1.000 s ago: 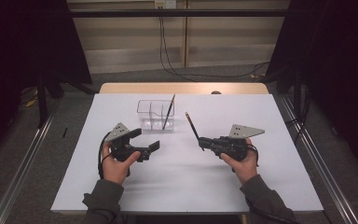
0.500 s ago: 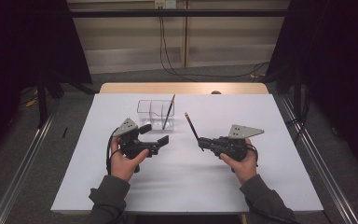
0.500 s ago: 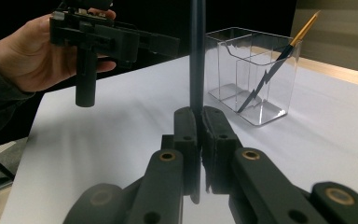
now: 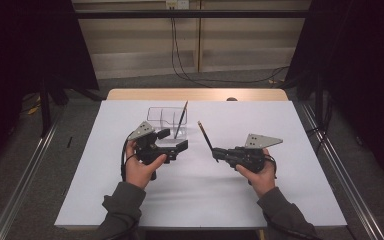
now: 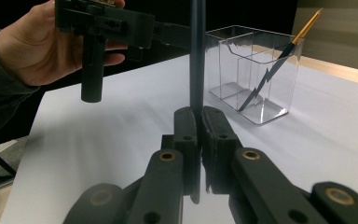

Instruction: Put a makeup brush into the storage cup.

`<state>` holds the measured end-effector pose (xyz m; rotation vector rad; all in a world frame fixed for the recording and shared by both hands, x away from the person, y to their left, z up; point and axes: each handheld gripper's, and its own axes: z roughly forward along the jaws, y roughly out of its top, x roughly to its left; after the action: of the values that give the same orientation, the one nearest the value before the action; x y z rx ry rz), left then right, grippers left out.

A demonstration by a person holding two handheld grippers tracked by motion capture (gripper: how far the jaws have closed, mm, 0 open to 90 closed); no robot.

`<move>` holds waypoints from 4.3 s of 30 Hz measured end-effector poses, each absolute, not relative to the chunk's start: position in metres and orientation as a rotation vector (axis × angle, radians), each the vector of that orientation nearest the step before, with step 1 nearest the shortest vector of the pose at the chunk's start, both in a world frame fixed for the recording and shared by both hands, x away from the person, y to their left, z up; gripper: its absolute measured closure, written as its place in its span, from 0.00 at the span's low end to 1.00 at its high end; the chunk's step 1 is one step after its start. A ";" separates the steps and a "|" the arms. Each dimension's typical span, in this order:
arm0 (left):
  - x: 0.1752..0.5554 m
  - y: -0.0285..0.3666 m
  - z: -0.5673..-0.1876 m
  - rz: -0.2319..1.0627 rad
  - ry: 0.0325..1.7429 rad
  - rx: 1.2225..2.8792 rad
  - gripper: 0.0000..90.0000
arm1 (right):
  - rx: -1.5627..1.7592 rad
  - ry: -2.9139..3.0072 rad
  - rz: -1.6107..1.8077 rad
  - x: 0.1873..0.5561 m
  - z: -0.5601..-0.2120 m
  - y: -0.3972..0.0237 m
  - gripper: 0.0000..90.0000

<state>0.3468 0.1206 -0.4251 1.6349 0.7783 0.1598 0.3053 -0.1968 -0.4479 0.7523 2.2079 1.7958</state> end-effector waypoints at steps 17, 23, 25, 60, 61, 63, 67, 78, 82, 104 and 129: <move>0.355 0.103 -0.417 0.125 0.747 1.615 0.15 | 0.742 2.223 1.795 0.305 -0.449 -0.194 0.95; 0.356 0.100 -0.414 0.114 0.737 1.615 0.18 | 0.742 2.227 1.786 0.305 -0.450 -0.193 0.95; 0.356 0.099 -0.414 0.106 0.740 1.609 0.19 | 0.743 2.228 1.782 0.304 -0.450 -0.192 0.95; 0.354 0.080 -0.408 0.014 0.608 1.647 0.59 | 0.736 2.243 1.767 0.304 -0.451 -0.190 0.95; 0.354 0.080 -0.408 0.014 0.603 1.653 0.59 | 0.735 2.243 1.764 0.304 -0.451 -0.191 0.95; 0.354 0.078 -0.408 0.002 0.605 1.655 0.62 | 0.737 2.243 1.761 0.304 -0.451 -0.191 0.95; 0.353 0.077 -0.409 -0.010 0.617 1.645 0.70 | 0.744 2.237 1.764 0.303 -0.451 -0.191 0.95; 0.351 0.076 -0.407 -0.023 0.623 1.635 0.81 | 0.757 2.222 1.757 0.303 -0.450 -0.193 0.95; 0.350 0.075 -0.407 -0.039 0.624 1.635 0.88 | 0.760 2.224 1.759 0.303 -0.451 -0.192 0.95; 0.348 0.063 -0.401 -0.044 0.591 1.631 0.93 | 0.786 2.226 1.771 0.303 -0.452 -0.183 0.93; 0.348 0.058 -0.404 -0.048 0.583 1.627 0.93 | 0.785 2.235 1.779 0.301 -0.453 -0.181 0.91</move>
<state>0.3478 0.0580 -0.4038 1.6273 0.5826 -0.0482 0.3011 -0.1815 -0.4526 0.7850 2.2348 1.7794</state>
